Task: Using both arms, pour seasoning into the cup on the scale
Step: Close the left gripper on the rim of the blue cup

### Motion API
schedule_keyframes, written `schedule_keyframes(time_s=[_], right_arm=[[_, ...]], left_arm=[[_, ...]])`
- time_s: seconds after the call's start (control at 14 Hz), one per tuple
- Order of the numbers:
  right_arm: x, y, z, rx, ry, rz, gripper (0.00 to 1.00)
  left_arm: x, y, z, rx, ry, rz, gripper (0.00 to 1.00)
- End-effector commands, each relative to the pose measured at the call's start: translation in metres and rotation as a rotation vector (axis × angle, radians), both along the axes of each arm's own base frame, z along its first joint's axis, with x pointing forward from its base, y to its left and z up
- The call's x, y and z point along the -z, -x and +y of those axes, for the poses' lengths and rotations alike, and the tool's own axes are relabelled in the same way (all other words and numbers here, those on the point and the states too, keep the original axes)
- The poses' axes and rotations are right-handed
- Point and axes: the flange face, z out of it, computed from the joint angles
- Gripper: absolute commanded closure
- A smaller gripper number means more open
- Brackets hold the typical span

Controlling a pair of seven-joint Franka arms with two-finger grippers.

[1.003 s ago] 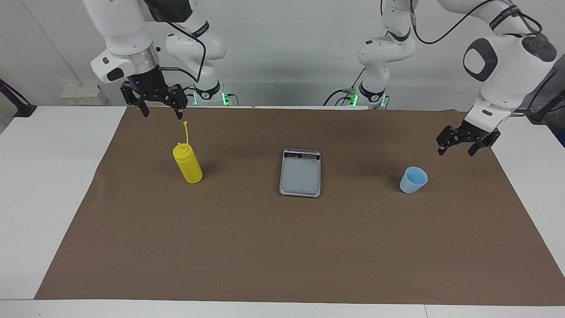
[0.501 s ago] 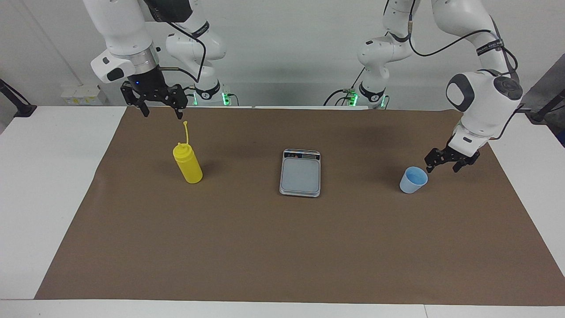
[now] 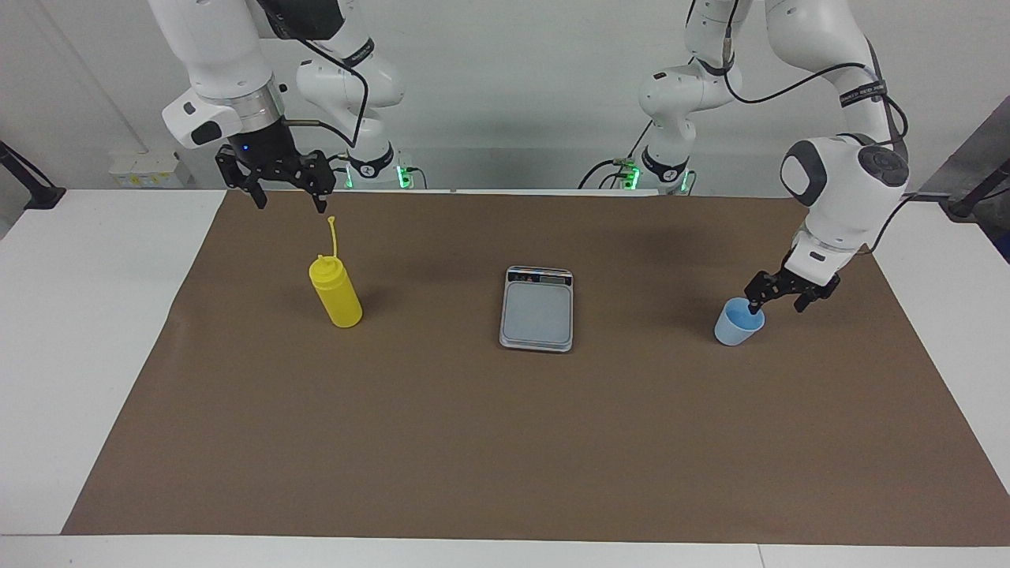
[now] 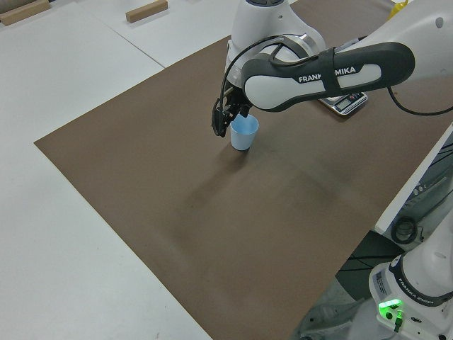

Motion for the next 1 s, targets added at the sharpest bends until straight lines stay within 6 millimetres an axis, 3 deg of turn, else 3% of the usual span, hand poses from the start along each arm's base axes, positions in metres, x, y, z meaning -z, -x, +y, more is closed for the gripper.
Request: schedule_keyframes(time_s=[0.0,0.14,0.21,0.36,0.43,0.93], right_arm=[[0.0,0.0,-0.004,-0.008,-0.014,0.013,0.0],[0.0,0.0,-0.003,-0.008,-0.015,0.013,0.0],[-0.001,0.0,-0.003,-0.008,-0.015,0.011,0.0],[-0.001,0.0,-0.003,-0.008,-0.015,0.011,0.0],[0.0,0.0,-0.004,-0.008,-0.014,0.013,0.0],[0.0,0.0,-0.004,-0.008,-0.014,0.013,0.0]], left_arm=[[0.026,0.006,-0.01,-0.004,0.0,-0.004,0.0],[0.034,0.007,-0.011,-0.005,0.001,-0.001,0.01],[0.034,0.007,-0.011,-0.005,0.001,-0.001,0.2],[0.037,0.008,-0.011,0.001,0.001,0.005,0.94],[0.037,0.008,-0.01,0.003,0.001,0.006,1.0],[0.031,0.005,-0.01,0.0,0.002,0.017,1.0]])
